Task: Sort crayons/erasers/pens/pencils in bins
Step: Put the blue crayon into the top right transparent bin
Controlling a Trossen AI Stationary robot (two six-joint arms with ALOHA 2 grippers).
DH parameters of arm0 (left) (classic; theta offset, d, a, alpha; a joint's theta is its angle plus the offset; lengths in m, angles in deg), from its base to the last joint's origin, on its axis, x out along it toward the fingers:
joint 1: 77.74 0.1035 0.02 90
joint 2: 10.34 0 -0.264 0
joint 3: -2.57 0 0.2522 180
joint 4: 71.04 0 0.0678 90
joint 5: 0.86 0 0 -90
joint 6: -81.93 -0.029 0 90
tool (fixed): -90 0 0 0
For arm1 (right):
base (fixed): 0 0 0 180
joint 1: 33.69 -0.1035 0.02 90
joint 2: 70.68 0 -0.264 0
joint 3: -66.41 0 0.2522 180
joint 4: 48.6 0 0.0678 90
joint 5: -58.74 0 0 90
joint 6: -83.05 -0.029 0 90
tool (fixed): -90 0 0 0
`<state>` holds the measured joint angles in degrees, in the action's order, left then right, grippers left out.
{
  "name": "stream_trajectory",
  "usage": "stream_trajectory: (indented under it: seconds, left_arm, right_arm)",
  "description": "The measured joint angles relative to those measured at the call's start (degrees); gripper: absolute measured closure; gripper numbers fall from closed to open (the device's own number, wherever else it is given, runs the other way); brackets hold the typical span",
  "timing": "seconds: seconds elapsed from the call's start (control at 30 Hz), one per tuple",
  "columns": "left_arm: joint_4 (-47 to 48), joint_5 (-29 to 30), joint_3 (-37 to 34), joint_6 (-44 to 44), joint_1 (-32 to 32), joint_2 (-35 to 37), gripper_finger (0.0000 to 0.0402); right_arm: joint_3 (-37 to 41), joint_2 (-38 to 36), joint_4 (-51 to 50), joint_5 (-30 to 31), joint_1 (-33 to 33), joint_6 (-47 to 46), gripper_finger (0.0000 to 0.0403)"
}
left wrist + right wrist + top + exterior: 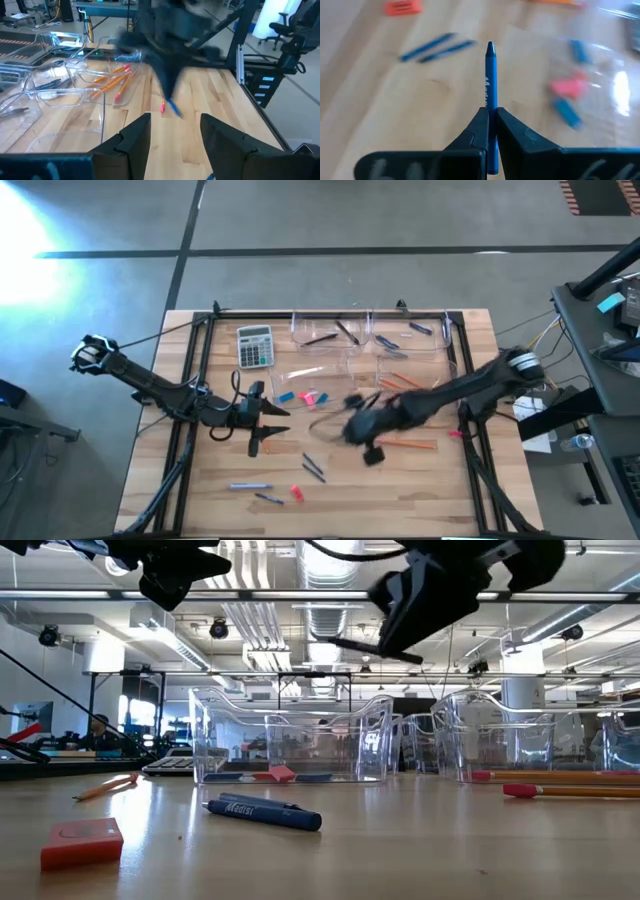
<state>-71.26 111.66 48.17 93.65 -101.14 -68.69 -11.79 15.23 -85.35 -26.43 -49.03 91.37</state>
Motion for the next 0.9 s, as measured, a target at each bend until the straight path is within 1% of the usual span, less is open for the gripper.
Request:
stream_trajectory:
  seconds: [0.13,0.27,0.33,0.43,0.53,0.67,0.8,0.9]
  left_arm:
    - [-0.06,0.0,-0.02,-0.02,0.0,-0.02,0.0243]
    - [-0.53,0.0,0.0,-0.04,0.02,-0.02,0.0243]
    - [-0.54,0.01,-0.02,-0.04,0.02,-0.02,0.0243]
    - [-0.55,0.07,0.0,-0.04,0.02,-0.02,0.0243]
    - [-0.52,0.09,0.0,-0.04,0.02,-0.02,0.0243]
    - [-0.52,0.31,-0.01,-0.06,0.02,-0.02,0.0243]
    - [-0.52,0.33,-0.02,-0.06,0.02,-0.02,0.0243]
    - [-0.5,0.33,0.0,-0.07,0.02,-0.02,0.0243]
  right_arm:
    - [10.05,-12.66,2.51,1.12,7.24,0.07,0.039]
    - [18.66,-24.28,6.73,1.76,17.27,-0.08,0.039]
    - [22.0,-28.97,7.61,4.67,22.74,-1.23,0.039]
    - [26.21,-33.47,7.4,10.0,30.34,-3.03,0.039]
    - [29.39,-35.64,7.08,11.1,37.4,-5.25,0.039]
    - [32.03,-35.22,7.0,11.22,44.19,-7.94,0.039]
    - [33.27,-33.24,7.02,11.25,47.85,-8.79,0.0389]
    - [33.33,-31.74,7.58,11.45,48.54,-8.79,0.0376]
